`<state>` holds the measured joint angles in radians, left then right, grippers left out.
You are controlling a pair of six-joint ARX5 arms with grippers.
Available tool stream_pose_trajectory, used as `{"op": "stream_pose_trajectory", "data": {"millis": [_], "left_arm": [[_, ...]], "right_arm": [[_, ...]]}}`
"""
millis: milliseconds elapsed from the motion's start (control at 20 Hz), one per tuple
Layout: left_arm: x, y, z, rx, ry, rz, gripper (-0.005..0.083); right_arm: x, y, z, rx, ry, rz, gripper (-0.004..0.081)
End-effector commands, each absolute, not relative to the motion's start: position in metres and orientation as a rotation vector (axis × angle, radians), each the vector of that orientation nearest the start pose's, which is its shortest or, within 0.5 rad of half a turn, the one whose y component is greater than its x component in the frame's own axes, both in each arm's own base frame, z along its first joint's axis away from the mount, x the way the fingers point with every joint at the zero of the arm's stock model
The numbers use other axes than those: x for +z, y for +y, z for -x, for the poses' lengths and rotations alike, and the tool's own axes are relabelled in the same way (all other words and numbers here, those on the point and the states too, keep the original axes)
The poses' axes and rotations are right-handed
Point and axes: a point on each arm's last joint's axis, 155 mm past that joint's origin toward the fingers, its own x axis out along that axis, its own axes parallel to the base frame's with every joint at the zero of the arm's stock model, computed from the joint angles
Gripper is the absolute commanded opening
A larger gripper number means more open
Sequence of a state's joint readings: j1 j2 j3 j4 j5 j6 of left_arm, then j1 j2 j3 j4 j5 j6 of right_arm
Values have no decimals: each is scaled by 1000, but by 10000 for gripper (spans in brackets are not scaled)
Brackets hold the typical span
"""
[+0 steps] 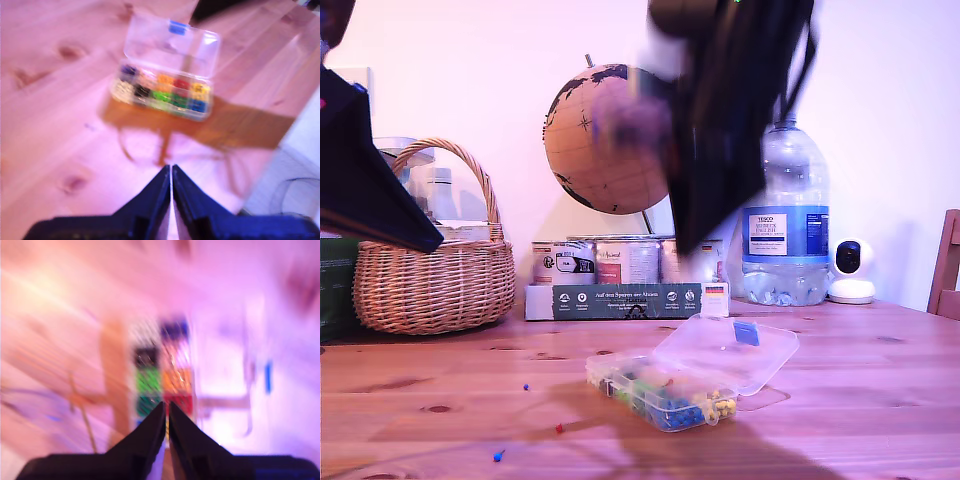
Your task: Sort the loose pins on the table into their correct compartments
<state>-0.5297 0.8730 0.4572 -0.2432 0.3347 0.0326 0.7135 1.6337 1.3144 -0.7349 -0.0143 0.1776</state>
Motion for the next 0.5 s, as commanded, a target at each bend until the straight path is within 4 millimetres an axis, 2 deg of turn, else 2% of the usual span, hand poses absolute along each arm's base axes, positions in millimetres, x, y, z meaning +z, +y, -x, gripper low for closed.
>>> {"op": "stream_pose_trajectory", "data": {"millis": [0, 200, 300, 450], "left_arm": [[122, -202, -227, -872, 585, -177, -24], [124, -205, -229, -936, 477, -362, -24], [125, -207, -227, -966, 458, -393, -24], [124, -210, -220, -1017, 440, -432, -22]], "right_arm": [[133, 281, -305, 588, 1028, 236, -13], [167, 297, -292, 630, 877, 228, -13], [176, 303, -282, 651, 821, 213, -13], [181, 299, -268, 649, 759, 196, -13]]}}
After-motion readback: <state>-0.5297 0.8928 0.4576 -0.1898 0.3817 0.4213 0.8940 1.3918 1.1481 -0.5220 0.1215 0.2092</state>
